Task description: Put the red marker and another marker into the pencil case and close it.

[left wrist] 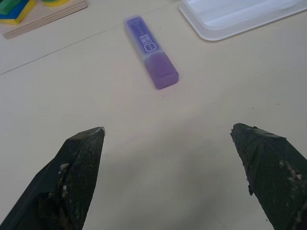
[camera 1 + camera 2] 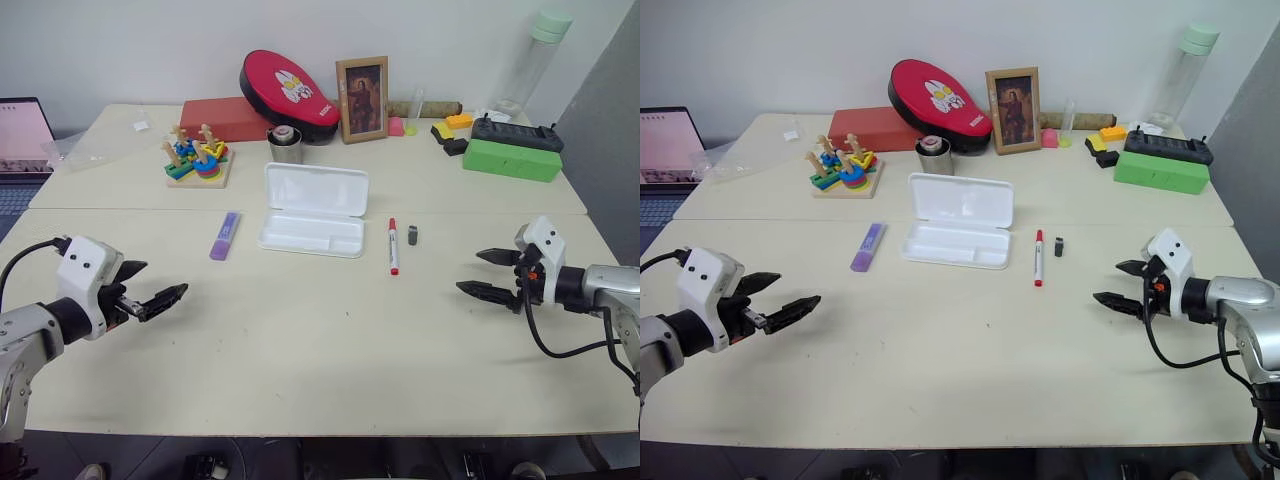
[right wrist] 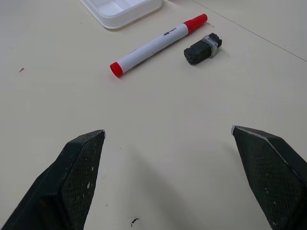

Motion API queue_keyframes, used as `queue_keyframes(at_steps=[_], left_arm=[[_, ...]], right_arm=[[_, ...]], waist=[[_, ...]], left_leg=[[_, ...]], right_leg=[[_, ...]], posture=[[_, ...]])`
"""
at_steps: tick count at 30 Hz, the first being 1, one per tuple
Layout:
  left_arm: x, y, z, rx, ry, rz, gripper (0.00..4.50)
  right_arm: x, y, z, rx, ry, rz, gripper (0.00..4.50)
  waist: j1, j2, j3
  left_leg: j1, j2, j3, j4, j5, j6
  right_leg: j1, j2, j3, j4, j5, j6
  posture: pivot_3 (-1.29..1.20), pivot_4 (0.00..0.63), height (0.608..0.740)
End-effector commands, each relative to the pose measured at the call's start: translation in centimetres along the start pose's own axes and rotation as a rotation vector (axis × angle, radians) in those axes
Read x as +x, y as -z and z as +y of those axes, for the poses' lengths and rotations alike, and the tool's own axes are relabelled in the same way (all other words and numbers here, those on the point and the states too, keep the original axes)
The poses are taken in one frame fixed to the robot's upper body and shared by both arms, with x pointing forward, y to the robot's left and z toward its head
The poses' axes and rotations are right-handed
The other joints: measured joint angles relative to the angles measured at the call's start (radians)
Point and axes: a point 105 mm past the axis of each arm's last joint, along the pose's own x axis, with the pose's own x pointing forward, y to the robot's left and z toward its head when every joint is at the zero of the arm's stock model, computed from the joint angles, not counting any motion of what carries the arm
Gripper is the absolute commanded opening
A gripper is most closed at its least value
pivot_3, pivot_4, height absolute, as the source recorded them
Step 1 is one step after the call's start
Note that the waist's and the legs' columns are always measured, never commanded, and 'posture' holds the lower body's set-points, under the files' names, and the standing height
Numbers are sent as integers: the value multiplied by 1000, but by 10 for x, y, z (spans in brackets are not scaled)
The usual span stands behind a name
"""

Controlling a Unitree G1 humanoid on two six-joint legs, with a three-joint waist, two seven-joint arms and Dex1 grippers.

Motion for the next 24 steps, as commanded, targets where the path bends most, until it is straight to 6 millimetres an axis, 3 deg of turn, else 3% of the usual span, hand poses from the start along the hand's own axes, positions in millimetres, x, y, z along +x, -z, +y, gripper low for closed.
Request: queue_keyframes(at_steps=[1,13,24], left_arm=[[-6,-5,1,15,2,-7,4500],[-3,7,-7,-7,18,34,4500],[-12,12,-4,-13,4,58,4500]], right_arm=[[0,-8,1,-23,-9,-33,4443],[2,-4,5,-12,-28,-24,4443],[4,-3,7,-10,-42,-15,4443]], waist=[[0,0,0],[0,0,0],[0,0,0]], left_leg=[[0,0,0,0,0,0],[0,0,0,0,0,0],[0,0,0,0,0,0]], right_leg=[[0,0,0,0,0,0],[0,0,0,0,0,0],[0,0,0,0,0,0]], posture=[[0,150,740],[0,150,740],[0,150,740]])
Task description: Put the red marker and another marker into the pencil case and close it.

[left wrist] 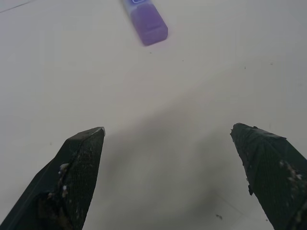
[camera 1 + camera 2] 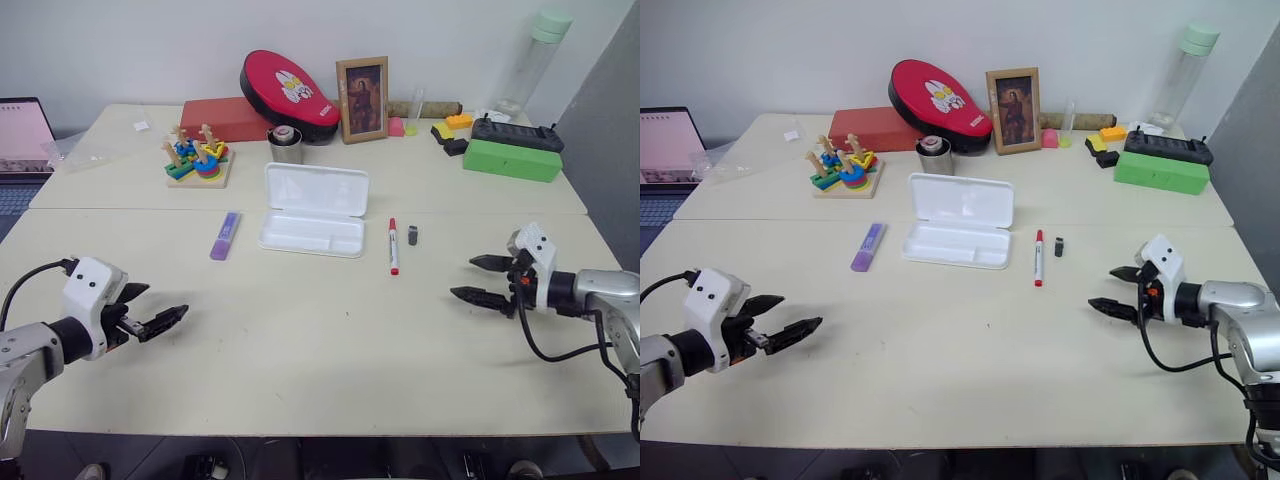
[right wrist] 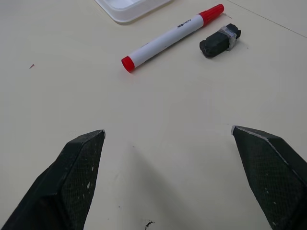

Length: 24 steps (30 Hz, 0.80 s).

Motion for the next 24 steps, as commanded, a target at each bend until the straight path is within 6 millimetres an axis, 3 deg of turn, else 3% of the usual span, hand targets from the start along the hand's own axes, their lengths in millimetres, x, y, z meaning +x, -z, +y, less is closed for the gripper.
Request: queue_keyframes(at_steps=[1,6,8,13,18,24], left_arm=[[-8,-12,4,36,-24,-25,4500],[-8,-16,3,36,-18,-38,4500],[-7,-25,3,30,-24,-79,4500],[5,-44,-21,3,73,-161,4500],[34,-70,-61,-2,214,-279,4500],[58,-109,-101,18,349,-431,4500]], right_arm=[[-3,-9,1,-34,2,-21,4443],[-4,-9,2,-38,1,-25,4443],[-1,-23,3,-44,-6,-82,4443],[19,-58,17,-97,-82,-158,4443],[75,-84,54,-179,-235,-182,4443],[133,-96,70,-272,-291,-153,4443]], waist=[[0,0,0],[0,0,0],[0,0,0],[-3,0,0],[-1,0,0],[0,0,0]], left_leg=[[0,0,0,0,0,0],[0,0,0,0,0,0],[0,0,0,0,0,0],[0,0,0,1,0,0],[0,0,-1,1,0,0],[0,0,-1,1,1,-1]], right_leg=[[0,0,0,0,0,0],[0,0,0,0,0,0],[0,0,0,0,0,0],[0,0,0,1,0,1],[1,0,0,1,1,1],[0,0,-1,0,1,1]], posture=[[0,150,740],[0,150,740],[0,150,740],[0,150,740],[0,150,740],[0,150,740]])
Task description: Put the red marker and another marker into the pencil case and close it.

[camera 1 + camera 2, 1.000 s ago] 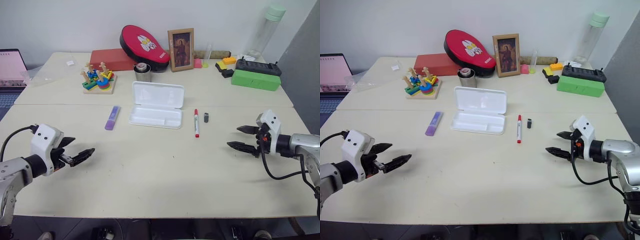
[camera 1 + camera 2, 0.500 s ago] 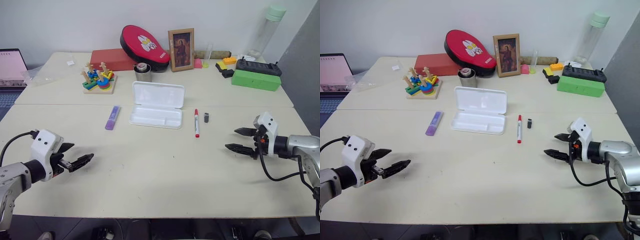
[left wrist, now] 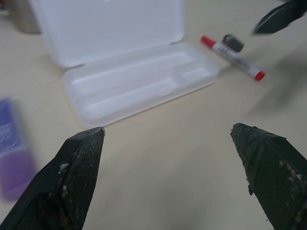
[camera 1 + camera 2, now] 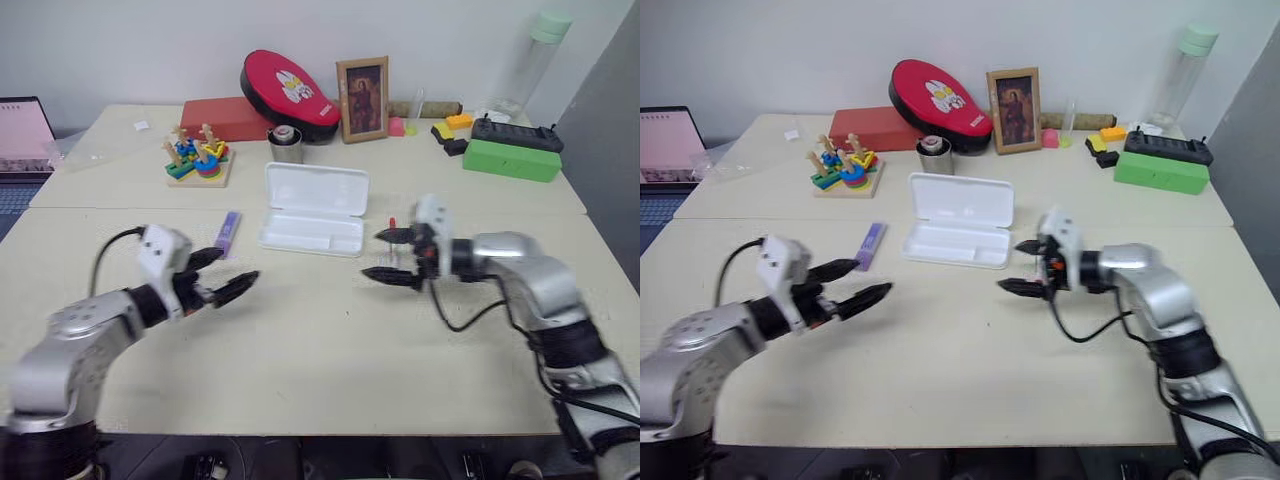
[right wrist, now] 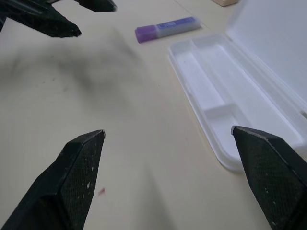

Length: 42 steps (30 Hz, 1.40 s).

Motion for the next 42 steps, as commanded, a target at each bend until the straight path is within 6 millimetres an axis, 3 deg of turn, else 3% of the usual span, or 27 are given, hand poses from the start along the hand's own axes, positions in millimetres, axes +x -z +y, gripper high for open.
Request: queue_keyframes(at_steps=[1,6,11,14,17,23,30,36,42], left_arm=[[20,-24,-18,49,70,-92,4500],[31,-27,-30,47,106,-110,4500],[34,-28,-40,43,122,-125,4500],[33,-30,-40,40,111,-134,4500],[32,-31,-40,40,108,-136,4500],[30,-30,-37,45,92,-130,4500],[17,-36,-15,74,31,-124,4500],[11,-38,-12,103,31,-124,4500],[-10,-34,-23,84,78,-116,4500]], right_arm=[[24,-5,-13,-96,8,28,4443],[47,-3,-28,-140,18,76,4443],[61,10,-29,-150,-18,150,4443],[67,22,-27,-159,-39,209,3944],[71,27,-27,-159,-43,231,3106],[75,23,-28,-171,-44,223,1590],[75,14,-28,-204,-41,187,46],[70,-3,-18,-277,-73,88,46],[41,0,22,-316,-233,63,46]], waist=[[1,0,0],[-5,0,0],[-8,0,0],[-11,0,0],[-15,0,0],[-18,0,0],[-27,0,0],[-26,0,0],[-25,0,0]], left_leg=[[0,0,0,0,0,0],[0,0,0,0,1,-2],[0,0,0,-1,1,-2],[0,0,0,-1,1,-2],[1,0,0,0,1,-2],[2,0,0,0,0,-1],[2,0,0,0,0,0],[2,0,0,0,0,0],[1,0,0,-1,0,0]], right_leg=[[0,0,0,0,0,0],[0,0,0,0,0,0],[0,0,0,0,0,0],[0,0,0,1,0,0],[0,0,0,2,0,0],[0,0,0,4,0,0],[-1,0,0,6,0,0],[-1,0,0,6,0,0],[-1,0,0,5,0,0]], posture=[[0,150,740],[0,150,740],[0,150,740],[0,150,740],[0,150,740],[0,150,740],[0,150,740],[0,150,740],[0,150,740]])
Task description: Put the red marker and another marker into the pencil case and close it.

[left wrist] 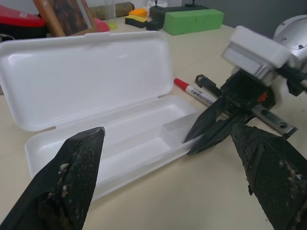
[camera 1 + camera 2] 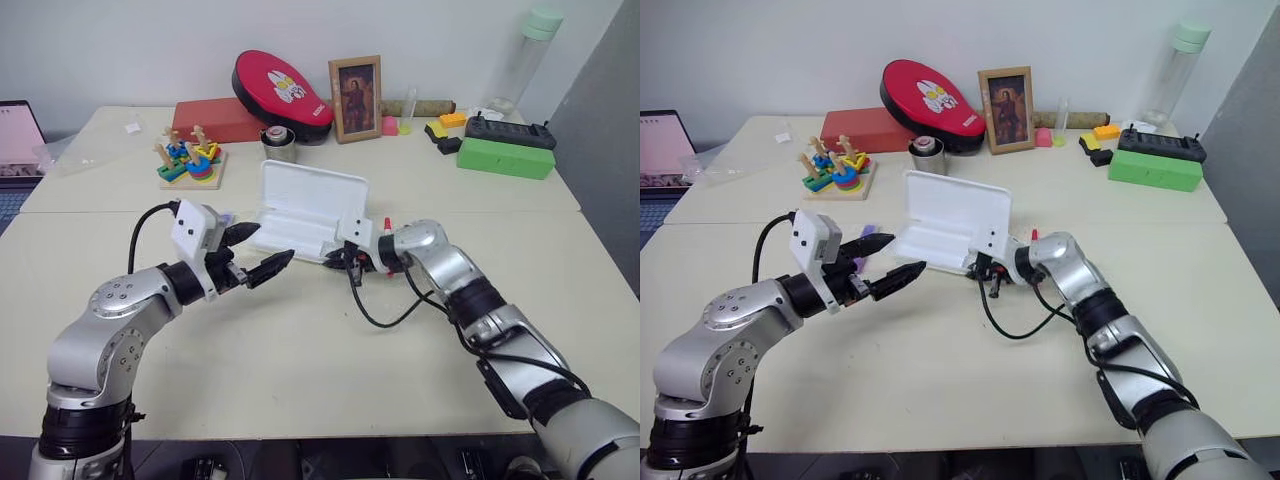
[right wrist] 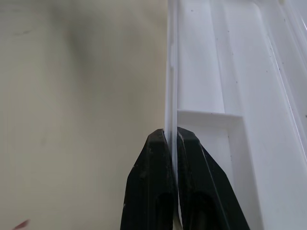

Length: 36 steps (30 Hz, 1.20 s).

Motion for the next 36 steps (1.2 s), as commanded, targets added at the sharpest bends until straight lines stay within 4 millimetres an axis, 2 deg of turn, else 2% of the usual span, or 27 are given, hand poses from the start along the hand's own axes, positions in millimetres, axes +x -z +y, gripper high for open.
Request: queue_keyframes(at_steps=[1,5,10,15,23,24,25,30,32,34,36], left_arm=[[-18,-9,-12,36,49,-14,4500],[-29,4,-13,30,45,47,4500],[-27,2,-14,26,43,39,4500],[-23,1,-16,27,49,37,4500],[-21,-2,-17,32,53,35,4500],[-20,-2,-18,33,55,33,4500],[-20,-2,-18,33,57,32,4500],[-16,-5,-22,39,76,25,4500],[-13,-5,-26,41,96,26,4500],[-4,-4,-40,41,167,27,4500],[1,-4,-48,40,203,26,4500]], right_arm=[[-15,-18,29,-86,-93,-49,46],[-15,-7,57,-109,-155,5,46],[-7,3,77,-99,-197,39,46],[4,7,73,-69,-164,54,46],[6,9,74,-54,-160,74,46],[6,7,74,-58,-161,65,545],[6,6,75,-60,-162,59,661],[0,-3,72,-64,-141,20,1908],[-8,-7,67,-60,-115,7,2439],[-27,-13,62,-33,-84,-12,2969],[-37,-17,60,-4,-60,-28,3437]], waist=[[0,0,0],[1,0,0],[3,0,0],[2,0,0],[2,0,0],[2,0,0],[2,0,0],[3,0,0],[3,0,0],[5,0,0],[14,0,0]], left_leg=[[0,0,0,0,0,0],[1,0,0,0,0,1],[1,0,0,1,0,0],[2,0,0,1,0,0],[1,0,0,1,0,0],[2,0,0,1,0,0],[2,0,0,1,0,0],[1,0,0,1,0,0],[1,0,0,1,0,0],[1,0,0,1,0,0],[1,0,0,1,0,0]], right_leg=[[0,0,0,0,0,0],[0,0,0,1,0,0],[1,0,0,2,0,0],[1,0,0,2,0,0],[1,0,0,2,0,0],[1,0,0,2,0,0],[1,0,0,2,0,0],[1,0,0,1,0,0],[1,0,0,1,0,0],[1,0,0,1,0,0],[1,0,0,0,0,0]], posture=[[0,150,740],[0,150,740],[0,150,740],[0,150,740],[0,150,740],[0,150,740],[0,150,740],[0,150,740],[0,150,740],[0,150,740],[0,150,740]])
